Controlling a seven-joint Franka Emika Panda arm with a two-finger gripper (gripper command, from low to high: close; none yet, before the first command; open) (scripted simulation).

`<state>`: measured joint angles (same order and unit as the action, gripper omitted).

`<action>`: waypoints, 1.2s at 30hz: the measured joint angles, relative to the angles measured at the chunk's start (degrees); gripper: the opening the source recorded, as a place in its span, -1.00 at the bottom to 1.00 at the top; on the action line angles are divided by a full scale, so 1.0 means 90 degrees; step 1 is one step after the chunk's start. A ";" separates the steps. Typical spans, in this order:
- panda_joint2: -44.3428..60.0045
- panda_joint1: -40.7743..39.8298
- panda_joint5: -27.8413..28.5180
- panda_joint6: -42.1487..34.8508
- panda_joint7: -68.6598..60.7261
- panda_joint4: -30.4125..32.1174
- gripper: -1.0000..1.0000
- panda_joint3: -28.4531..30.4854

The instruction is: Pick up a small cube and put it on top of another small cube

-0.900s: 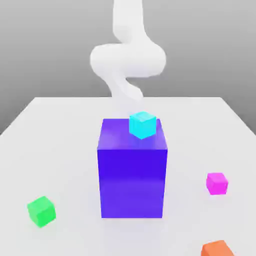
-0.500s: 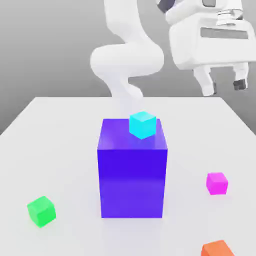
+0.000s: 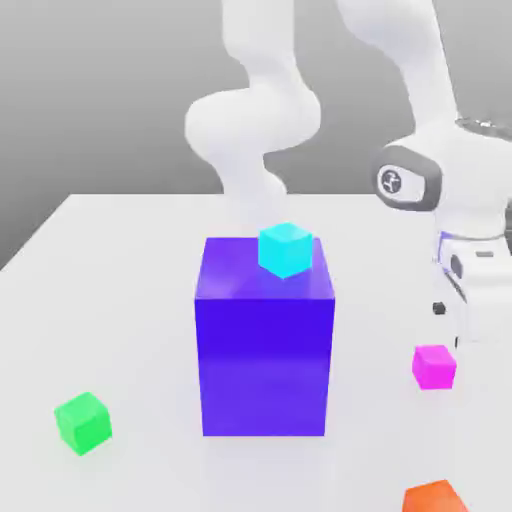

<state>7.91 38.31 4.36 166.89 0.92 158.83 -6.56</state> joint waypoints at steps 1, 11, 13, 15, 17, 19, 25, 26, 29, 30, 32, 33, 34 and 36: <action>0.0228 0.0085 0.0117 0.0181 0.0074 -0.0037 0.00 0.0110; 0.1129 0.0419 0.0361 0.0897 0.0268 -0.0201 -1.00 0.0496; 0.0894 0.0357 0.0315 0.0708 0.0223 -0.0156 -1.00 0.0425; 0.0488 0.0255 0.0171 0.0382 0.0108 -0.0078 -1.00 0.0289; 0.0040 0.0189 -0.0052 0.0023 -0.0056 0.0011 -1.00 0.0169; -0.0303 0.0138 -0.0247 -0.0343 -0.0181 0.0010 -1.00 0.0108; -0.0156 -0.0742 -0.0466 -0.1205 -0.0050 -0.0815 -1.00 0.0886; -0.0111 -0.0899 -0.0503 -0.1339 -0.0022 -0.0964 -1.00 0.1043; 0.0029 -0.1375 -0.0624 -0.1737 0.0058 -0.1412 -1.00 0.1526; 0.0076 -0.1539 -0.0665 -0.1869 0.0083 -0.1561 -1.00 0.1687; 0.0170 -0.1866 -0.0749 -0.2131 0.0136 -0.1860 -1.00 0.2013; 0.0217 -0.2035 -0.0794 -0.2263 0.0157 -0.2009 -1.00 0.2172; 0.0267 -0.2195 -0.0848 -0.2396 0.0171 -0.2161 -1.00 0.2341; 0.0325 -0.2495 -0.0930 -0.2588 0.0211 -0.2370 -1.00 0.2651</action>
<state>10.83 15.86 -4.01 143.59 2.83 137.50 17.30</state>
